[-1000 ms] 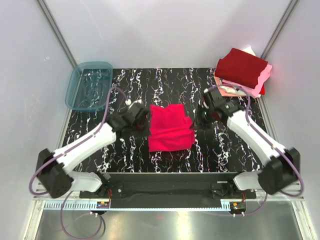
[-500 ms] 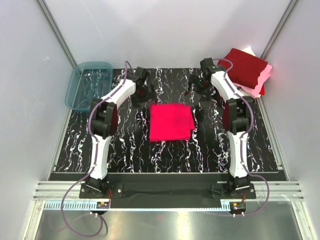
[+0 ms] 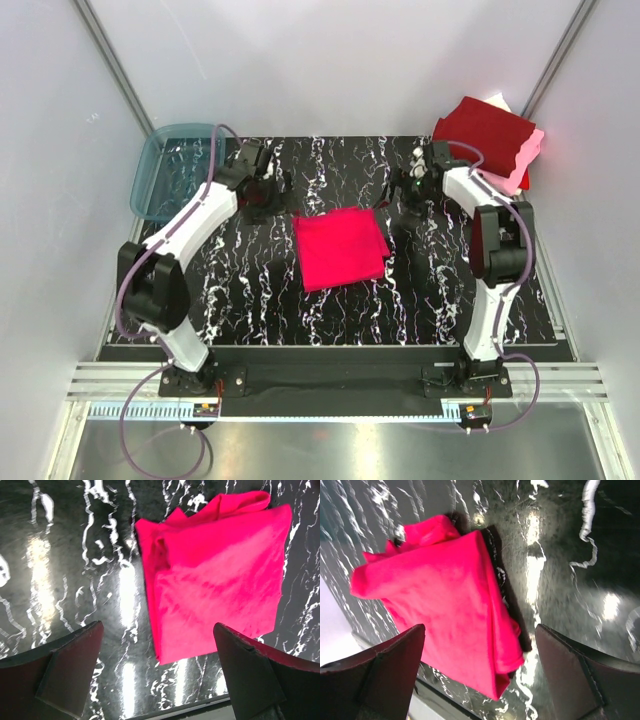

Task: Fold and stack the t-shirts
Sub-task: Fold the tshirt

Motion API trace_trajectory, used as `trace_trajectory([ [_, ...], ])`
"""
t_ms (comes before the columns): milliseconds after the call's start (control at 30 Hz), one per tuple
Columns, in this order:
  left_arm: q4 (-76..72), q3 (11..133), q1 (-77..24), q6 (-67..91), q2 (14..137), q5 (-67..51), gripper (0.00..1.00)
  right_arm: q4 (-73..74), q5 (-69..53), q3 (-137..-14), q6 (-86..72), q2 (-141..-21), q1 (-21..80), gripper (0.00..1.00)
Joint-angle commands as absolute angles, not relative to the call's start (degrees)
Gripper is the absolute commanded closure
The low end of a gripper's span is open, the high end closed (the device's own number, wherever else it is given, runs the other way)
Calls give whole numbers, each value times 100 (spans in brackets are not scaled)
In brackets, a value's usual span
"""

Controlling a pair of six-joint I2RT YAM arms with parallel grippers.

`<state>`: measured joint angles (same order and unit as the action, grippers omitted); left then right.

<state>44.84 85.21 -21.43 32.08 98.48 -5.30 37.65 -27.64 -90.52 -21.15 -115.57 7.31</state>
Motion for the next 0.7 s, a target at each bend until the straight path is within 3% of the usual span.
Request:
trace_trajectory([
  [0,4298,8166,-2127,2988,9625,-185,1,3252,-3462,-9017,-1881,-12014,747,3],
  [333,3525,7629,-2136,2848,9395,-667,1,3243,-3973,-9053,-1890,-12709,747,9],
  [500,3567,8478,-2302,2778,10587,-782,15,3252,-4060,-8904,-1898,-12665,773,10],
  [667,3648,9061,-2329,2655,11495,-712,17,3270,-4148,-8772,-1863,-12586,852,9],
])
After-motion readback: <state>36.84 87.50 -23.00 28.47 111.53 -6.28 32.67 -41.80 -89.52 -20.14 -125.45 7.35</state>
